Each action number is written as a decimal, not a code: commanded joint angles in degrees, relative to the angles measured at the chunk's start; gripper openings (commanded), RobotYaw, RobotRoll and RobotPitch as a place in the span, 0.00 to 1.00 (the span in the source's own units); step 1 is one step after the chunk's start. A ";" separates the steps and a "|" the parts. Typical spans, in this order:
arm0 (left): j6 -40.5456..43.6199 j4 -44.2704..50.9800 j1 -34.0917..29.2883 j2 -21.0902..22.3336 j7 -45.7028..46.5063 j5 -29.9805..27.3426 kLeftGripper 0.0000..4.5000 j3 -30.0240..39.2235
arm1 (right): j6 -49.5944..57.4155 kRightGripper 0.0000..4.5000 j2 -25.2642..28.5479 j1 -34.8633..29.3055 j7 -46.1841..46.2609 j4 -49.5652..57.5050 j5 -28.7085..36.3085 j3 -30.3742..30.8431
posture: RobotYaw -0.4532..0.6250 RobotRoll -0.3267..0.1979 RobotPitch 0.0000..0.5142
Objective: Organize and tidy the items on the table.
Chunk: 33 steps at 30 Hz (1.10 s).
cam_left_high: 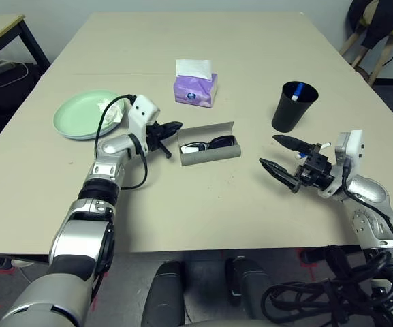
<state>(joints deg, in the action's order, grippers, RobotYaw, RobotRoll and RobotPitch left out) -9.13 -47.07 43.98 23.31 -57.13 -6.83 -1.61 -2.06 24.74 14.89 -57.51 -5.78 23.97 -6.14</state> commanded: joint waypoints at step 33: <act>14.63 38.71 -16.12 4.22 -16.64 -13.09 1.00 -3.14 | 9.41 1.00 19.68 12.57 -15.34 -9.73 -8.02 8.46 | 0.47 0.62 0.26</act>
<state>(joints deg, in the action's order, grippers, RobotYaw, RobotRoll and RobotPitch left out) 5.19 -9.85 28.43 27.49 -73.52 -19.40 -3.57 8.92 43.03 26.92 -69.05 -13.66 17.24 0.99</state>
